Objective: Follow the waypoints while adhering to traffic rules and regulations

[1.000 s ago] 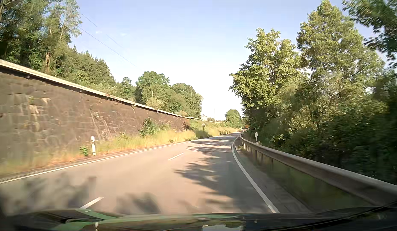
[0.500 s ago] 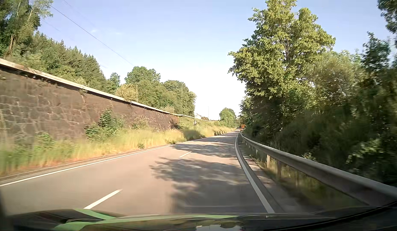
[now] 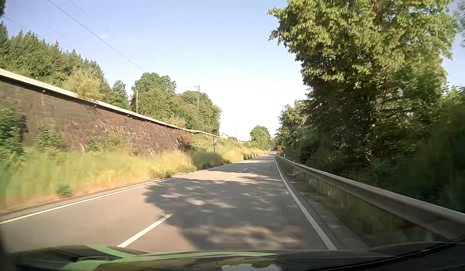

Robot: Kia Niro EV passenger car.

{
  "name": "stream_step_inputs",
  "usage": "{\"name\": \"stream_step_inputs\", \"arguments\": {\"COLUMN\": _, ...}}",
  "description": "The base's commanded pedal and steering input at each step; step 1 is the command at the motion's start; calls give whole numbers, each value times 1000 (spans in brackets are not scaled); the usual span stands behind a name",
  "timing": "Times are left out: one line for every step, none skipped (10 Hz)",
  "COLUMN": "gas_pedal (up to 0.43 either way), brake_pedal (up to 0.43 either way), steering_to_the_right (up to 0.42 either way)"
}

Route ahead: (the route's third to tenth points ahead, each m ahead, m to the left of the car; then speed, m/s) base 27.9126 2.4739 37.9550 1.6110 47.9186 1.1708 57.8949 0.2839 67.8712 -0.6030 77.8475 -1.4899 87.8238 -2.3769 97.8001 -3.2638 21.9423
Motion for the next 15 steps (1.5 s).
{"name": "stream_step_inputs", "arguments": {"gas_pedal": 228, "brake_pedal": 0, "steering_to_the_right": 11}}
{"name": "stream_step_inputs", "arguments": {"gas_pedal": 228, "brake_pedal": 0, "steering_to_the_right": 11}}
{"name": "stream_step_inputs", "arguments": {"gas_pedal": 228, "brake_pedal": 0, "steering_to_the_right": 11}}
{"name": "stream_step_inputs", "arguments": {"gas_pedal": 228, "brake_pedal": 0, "steering_to_the_right": 11}}
{"name": "stream_step_inputs", "arguments": {"gas_pedal": 228, "brake_pedal": 0, "steering_to_the_right": 11}}
{"name": "stream_step_inputs", "arguments": {"gas_pedal": 228, "brake_pedal": 0, "steering_to_the_right": 11}}
{"name": "stream_step_inputs", "arguments": {"gas_pedal": 228, "brake_pedal": 0, "steering_to_the_right": 11}}
{"name": "stream_step_inputs", "arguments": {"gas_pedal": 228, "brake_pedal": 0, "steering_to_the_right": 11}}
{"name": "stream_step_inputs", "arguments": {"gas_pedal": 228, "brake_pedal": 0, "steering_to_the_right": 11}}
{"name": "stream_step_inputs", "arguments": {"gas_pedal": 228, "brake_pedal": 0, "steering_to_the_right": 11}}
{"name": "stream_step_inputs", "arguments": {"gas_pedal": 228, "brake_pedal": 0, "steering_to_the_right": 11}}
{"name": "stream_step_inputs", "arguments": {"gas_pedal": 228, "brake_pedal": 0, "steering_to_the_right": 9}}
{"name": "stream_step_inputs", "arguments": {"gas_pedal": 220, "brake_pedal": 0, "steering_to_the_right": 8}}
{"name": "stream_step_inputs", "arguments": {"gas_pedal": 220, "brake_pedal": 0, "steering_to_the_right": 8}}
{"name": "stream_step_inputs", "arguments": {"gas_pedal": 220, "brake_pedal": 0, "steering_to_the_right": 8}}
